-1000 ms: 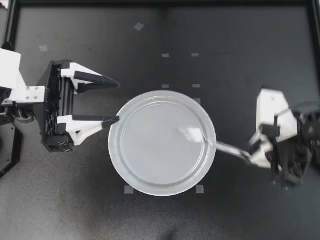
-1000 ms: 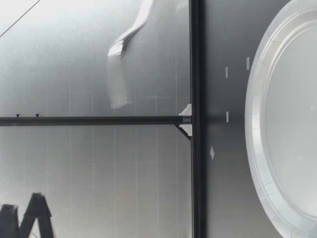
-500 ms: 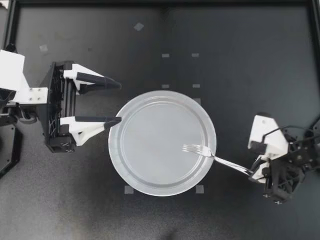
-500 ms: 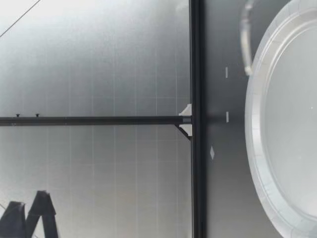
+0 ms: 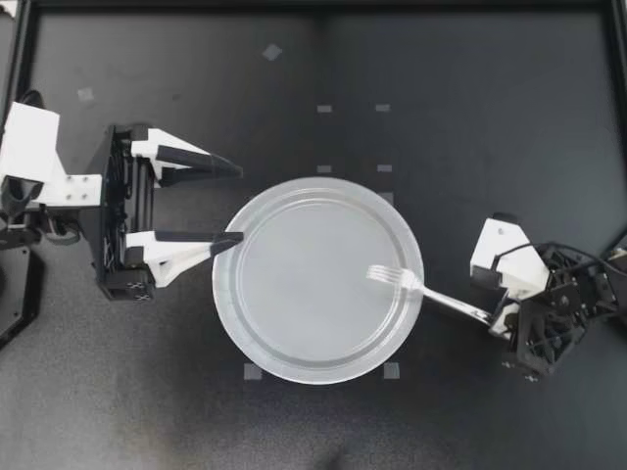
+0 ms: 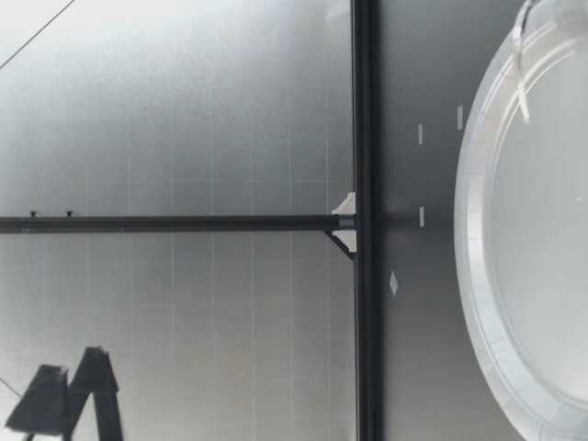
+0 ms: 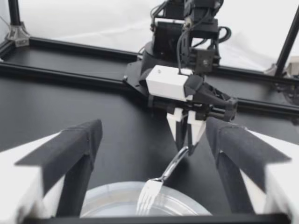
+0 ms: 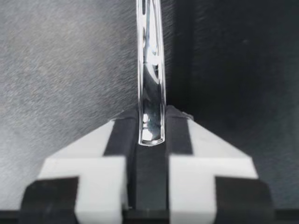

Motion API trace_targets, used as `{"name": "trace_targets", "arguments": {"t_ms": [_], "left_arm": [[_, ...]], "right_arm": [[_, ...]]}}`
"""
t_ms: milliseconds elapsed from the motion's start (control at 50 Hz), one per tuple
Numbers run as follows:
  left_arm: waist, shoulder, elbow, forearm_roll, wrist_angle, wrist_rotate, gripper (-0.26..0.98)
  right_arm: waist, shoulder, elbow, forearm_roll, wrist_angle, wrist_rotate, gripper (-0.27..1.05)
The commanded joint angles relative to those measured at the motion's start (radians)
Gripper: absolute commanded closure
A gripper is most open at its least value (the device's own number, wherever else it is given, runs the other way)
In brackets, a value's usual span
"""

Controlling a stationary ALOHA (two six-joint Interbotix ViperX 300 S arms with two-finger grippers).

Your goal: Pick up the fork and place it on the plate.

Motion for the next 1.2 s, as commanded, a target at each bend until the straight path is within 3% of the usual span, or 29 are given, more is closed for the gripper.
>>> {"name": "trace_targets", "arguments": {"t_ms": [0, 860, 960, 1180], "left_arm": [[0.003, -0.003, -0.011, 0.003, -0.012, 0.002, -0.11], [0.003, -0.008, 0.009, 0.005, -0.032, 0.005, -0.10], [0.003, -0.008, 0.009, 0.006, -0.032, 0.005, -0.10], [0.003, -0.009, 0.009, 0.005, -0.032, 0.005, -0.10]], "right_arm": [[-0.021, -0.014, -0.018, -0.006, 0.002, 0.002, 0.70], [-0.049, 0.008, -0.037, 0.000, 0.057, 0.048, 0.68], [-0.049, 0.012, -0.037, 0.006, 0.057, 0.046, 0.62], [-0.049, 0.015, -0.038, 0.015, 0.054, 0.046, 0.35]]}}
